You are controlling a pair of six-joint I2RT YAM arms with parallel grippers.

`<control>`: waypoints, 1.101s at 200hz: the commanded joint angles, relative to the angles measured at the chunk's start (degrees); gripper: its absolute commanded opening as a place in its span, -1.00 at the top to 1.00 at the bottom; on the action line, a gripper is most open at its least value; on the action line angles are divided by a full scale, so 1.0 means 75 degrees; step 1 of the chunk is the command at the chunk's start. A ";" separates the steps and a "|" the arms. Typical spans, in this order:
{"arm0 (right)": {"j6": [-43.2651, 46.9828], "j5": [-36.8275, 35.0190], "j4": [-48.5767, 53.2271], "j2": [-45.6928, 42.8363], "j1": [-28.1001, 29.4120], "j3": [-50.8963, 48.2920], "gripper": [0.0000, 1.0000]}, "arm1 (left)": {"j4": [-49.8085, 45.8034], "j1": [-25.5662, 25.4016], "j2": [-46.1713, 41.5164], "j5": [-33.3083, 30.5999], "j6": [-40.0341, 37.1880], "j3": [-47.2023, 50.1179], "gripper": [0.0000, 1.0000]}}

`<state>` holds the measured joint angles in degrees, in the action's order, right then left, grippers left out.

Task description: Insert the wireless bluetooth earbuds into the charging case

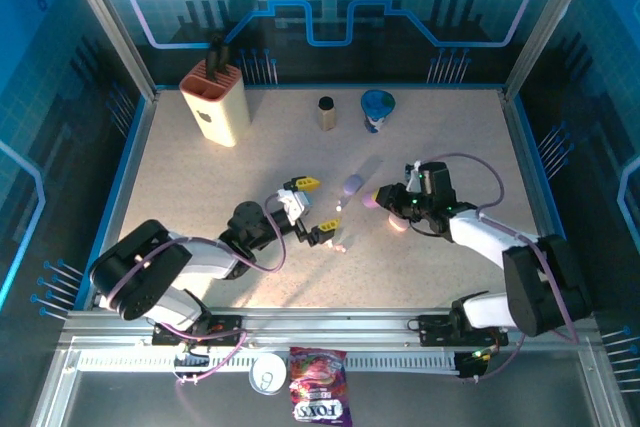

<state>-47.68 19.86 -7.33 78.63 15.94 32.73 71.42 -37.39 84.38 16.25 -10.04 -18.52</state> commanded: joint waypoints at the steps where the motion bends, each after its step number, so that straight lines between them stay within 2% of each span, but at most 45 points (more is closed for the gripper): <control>1: 0.0396 0.0006 -0.0044 0.0470 -0.0068 0.0285 0.53 | -0.0956 -0.0004 -0.0373 0.0022 -0.0515 0.0022 -0.98; 47: 0.0483 0.0323 -0.0315 0.1478 0.0048 0.0534 0.47 | -0.2894 0.0006 -0.1162 0.0104 -0.0792 -0.0138 -0.99; 86: 0.0654 0.0314 0.0014 0.1764 0.0134 0.0829 0.31 | -0.3308 0.0037 -0.1302 -0.0041 -0.0835 -0.0189 -0.98; 127: 0.1094 -0.0025 0.0846 0.1181 0.0159 0.1077 0.02 | -0.3873 0.0231 -0.1301 -0.0454 -0.0168 -0.0493 -0.98; 153: 0.1511 -0.0491 0.1613 0.0597 0.0149 0.1234 -0.17 | -0.4717 0.0441 -0.1509 -0.0540 0.0054 -0.0706 -0.98; 187: 0.2359 -0.1035 0.2551 -0.0144 0.0175 0.1398 -0.31 | -0.6154 0.0574 -0.1899 -0.1300 0.0273 -0.1038 -0.99; 202: 0.2965 -0.1347 0.3277 -0.0386 0.0176 0.1548 -0.36 | -0.6552 0.0681 -0.2051 -0.1403 0.0346 -0.1107 -0.98; 220: 0.3675 -0.2194 0.4531 -0.0589 0.0261 0.1880 -0.41 | -0.6866 0.0826 -0.2196 -0.1394 0.0534 -0.1174 -0.99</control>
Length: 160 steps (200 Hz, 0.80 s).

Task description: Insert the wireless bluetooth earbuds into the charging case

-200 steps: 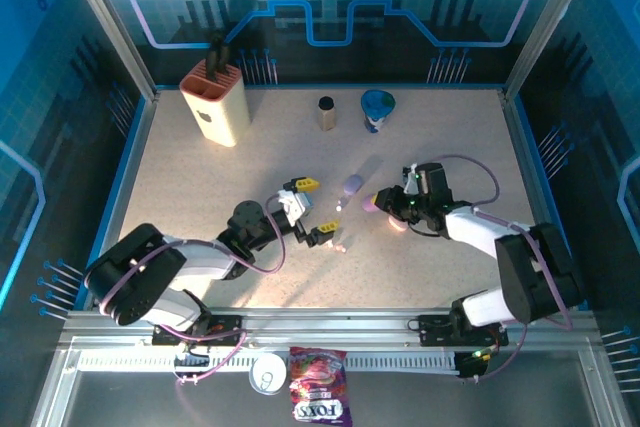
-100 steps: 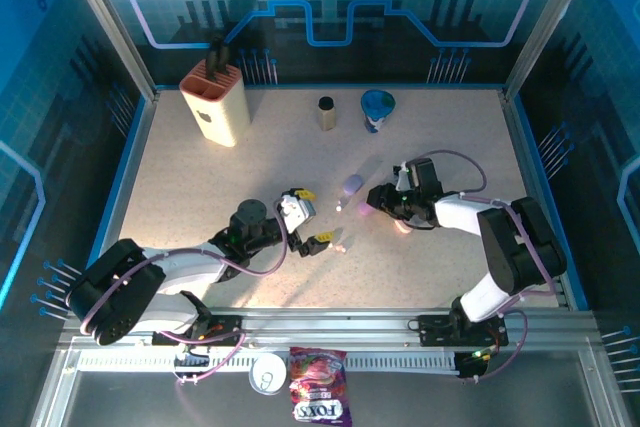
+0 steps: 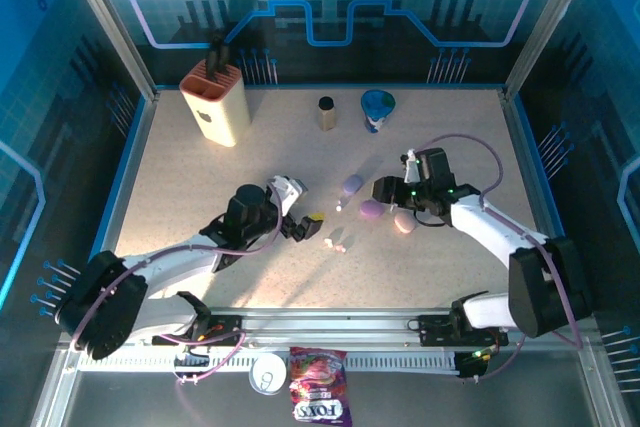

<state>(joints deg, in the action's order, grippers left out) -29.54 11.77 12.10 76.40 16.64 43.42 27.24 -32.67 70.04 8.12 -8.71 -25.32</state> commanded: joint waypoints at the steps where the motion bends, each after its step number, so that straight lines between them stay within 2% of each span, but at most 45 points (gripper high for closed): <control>1: 0.1296 -0.1155 0.1998 -0.0300 0.0164 0.0479 -0.42 | -0.0992 0.0207 -0.0282 -0.0310 0.0355 -0.0268 -0.99; 26: 0.2152 -0.2132 0.3451 -0.0197 0.0441 0.0883 -0.51 | -0.1122 0.0340 -0.0298 -0.0252 0.0487 -0.0316 -0.99; 51: 0.2358 -0.2814 0.4548 0.0326 0.0794 0.1443 -0.58 | -0.1115 0.0373 -0.0204 -0.0161 0.0539 -0.0389 -0.99; 73: 0.2506 -0.2580 0.4609 0.0677 0.0963 0.1602 -0.56 | -0.1133 0.0371 -0.0094 -0.0067 0.0575 -0.0478 -0.99; 107: 0.2270 -0.3417 0.5133 0.1585 0.1073 0.2064 -0.54 | -0.1207 0.0390 -0.0098 -0.0036 0.0599 -0.0510 -0.98; 160: 0.2309 -0.3150 0.5115 0.2568 0.1074 0.2205 -0.49 | -0.1149 0.0411 -0.0163 -0.0058 0.0587 -0.0386 -0.98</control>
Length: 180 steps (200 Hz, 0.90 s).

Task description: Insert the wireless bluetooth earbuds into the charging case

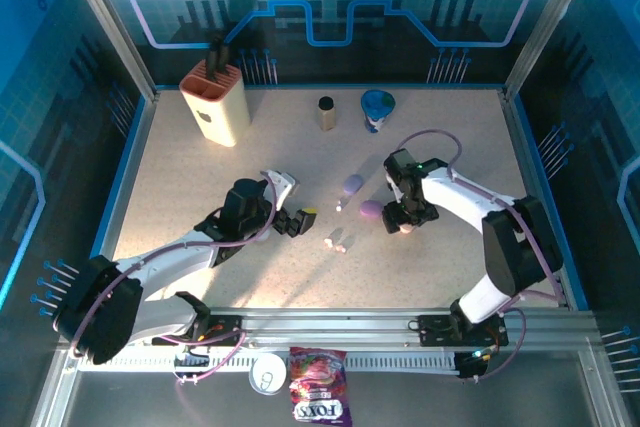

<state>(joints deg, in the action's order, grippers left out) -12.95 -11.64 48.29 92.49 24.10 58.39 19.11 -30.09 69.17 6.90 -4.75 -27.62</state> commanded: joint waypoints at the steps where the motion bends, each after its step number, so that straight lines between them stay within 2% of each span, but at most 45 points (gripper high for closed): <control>1: 0.0097 -0.0030 0.0282 0.0438 0.0080 0.0213 -0.48 | -0.0065 0.0065 -0.0046 0.0097 0.0054 -0.0080 -0.99; 69: 0.0027 0.0002 -0.0151 0.0587 0.0128 0.0033 -0.04 | 0.0023 0.0096 0.0116 0.0275 0.0058 -0.0148 -0.99; 114: 0.0152 0.0164 -0.0230 0.0595 0.0182 0.0003 0.14 | 0.0024 0.0104 0.0142 0.0344 0.0107 -0.0178 -0.99; 128: 0.0190 0.0193 -0.0325 0.0548 0.0185 -0.0027 0.14 | 0.0024 0.0106 0.0162 0.0349 0.0118 -0.0185 -0.99; 152: 0.0203 0.0192 -0.0460 0.0620 0.0185 -0.0044 0.00 | 0.0029 0.0102 0.0198 0.0401 0.0142 -0.0208 -0.99; 180: 0.0191 0.0214 -0.0521 0.0766 0.0185 0.0012 0.07 | -0.0009 0.0104 0.0200 0.0416 0.0130 -0.0244 -0.99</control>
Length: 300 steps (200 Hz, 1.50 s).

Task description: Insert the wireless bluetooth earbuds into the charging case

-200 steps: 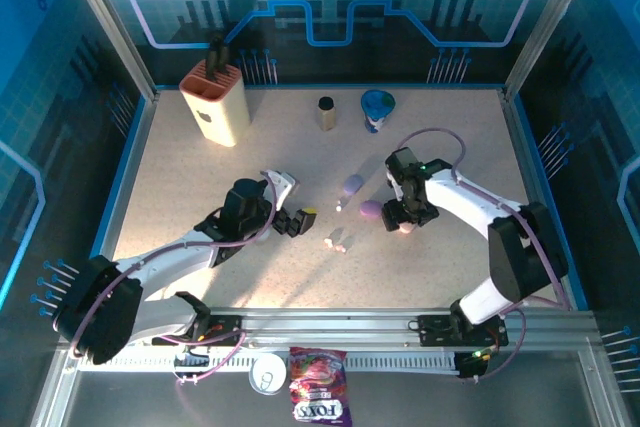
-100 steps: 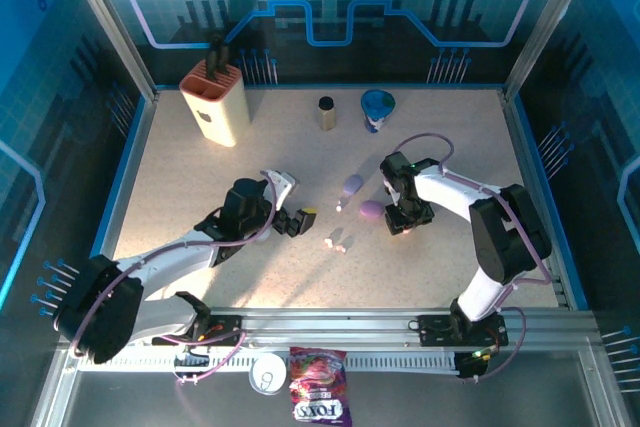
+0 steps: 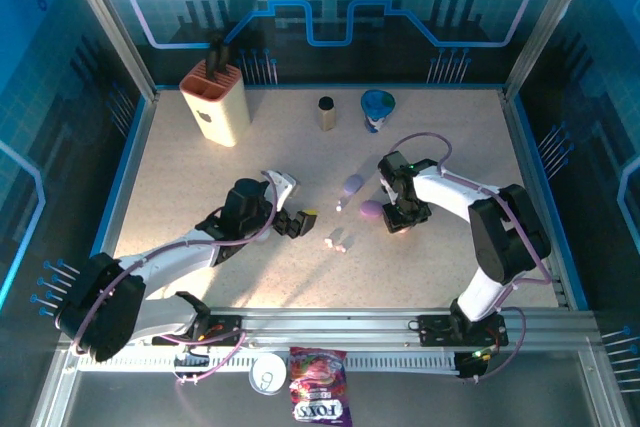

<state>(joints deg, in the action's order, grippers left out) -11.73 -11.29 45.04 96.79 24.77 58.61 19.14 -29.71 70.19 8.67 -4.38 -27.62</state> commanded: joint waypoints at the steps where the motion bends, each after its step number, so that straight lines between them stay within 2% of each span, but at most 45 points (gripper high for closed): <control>1: 0.0028 0.0168 -0.0087 0.0200 0.0095 -0.0020 0.06 | -0.0016 0.0057 0.0069 0.0175 0.0080 -0.0244 -0.98; 48: 0.0036 0.0152 0.0036 0.0049 0.0100 0.0051 0.23 | -0.0011 0.0050 0.0118 0.0224 0.0104 -0.0267 -0.98; 76: 0.0327 0.0291 -0.0145 -0.0457 0.0216 -0.0013 0.26 | -0.0066 0.0062 0.0150 0.0200 0.0177 -0.0348 -0.98; 102: 0.0748 0.0325 -0.0380 -0.1049 0.0400 -0.0055 0.33 | -0.1096 0.0072 0.0421 0.0080 0.0500 -0.0850 -0.99; 119: 0.1026 0.0285 -0.0602 -0.1523 0.0625 -0.0136 0.32 | -0.1639 0.0071 0.0455 -0.0103 0.1050 -0.1105 -0.98; 154: 0.1617 0.0821 -0.1523 -0.2453 0.0892 -0.0416 0.38 | -0.1592 0.0072 0.0295 0.0386 0.2350 -0.1172 -0.98; 170: 0.1871 0.1147 -0.2074 -0.2809 0.0903 -0.0648 0.41 | -0.1609 0.0072 0.0256 0.0531 0.2850 -0.1235 -0.83; 190: 0.2104 0.1410 -0.2538 -0.3128 0.0964 -0.0796 0.40 | -0.1801 0.0075 0.0340 0.0801 0.3512 -0.1477 -0.82; 232: 0.2545 0.2175 -0.3424 -0.3662 0.1266 -0.1291 0.40 | -0.1022 -0.0056 0.0518 0.1685 0.5457 -0.1636 -0.68; 260: 0.2642 0.2746 -0.3630 -0.3754 0.1324 -0.1392 0.41 | -0.0566 -0.0185 0.0546 0.1916 0.6245 -0.1593 -0.58; 300: 0.2686 0.2943 -0.3681 -0.3631 0.1447 -0.1324 0.42 | -0.0117 -0.0426 0.0669 0.2223 0.6982 -0.1619 -0.43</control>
<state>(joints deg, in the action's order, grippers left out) 7.16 7.81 20.05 69.67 34.30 48.56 14.76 -31.42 74.32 22.00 42.22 -38.44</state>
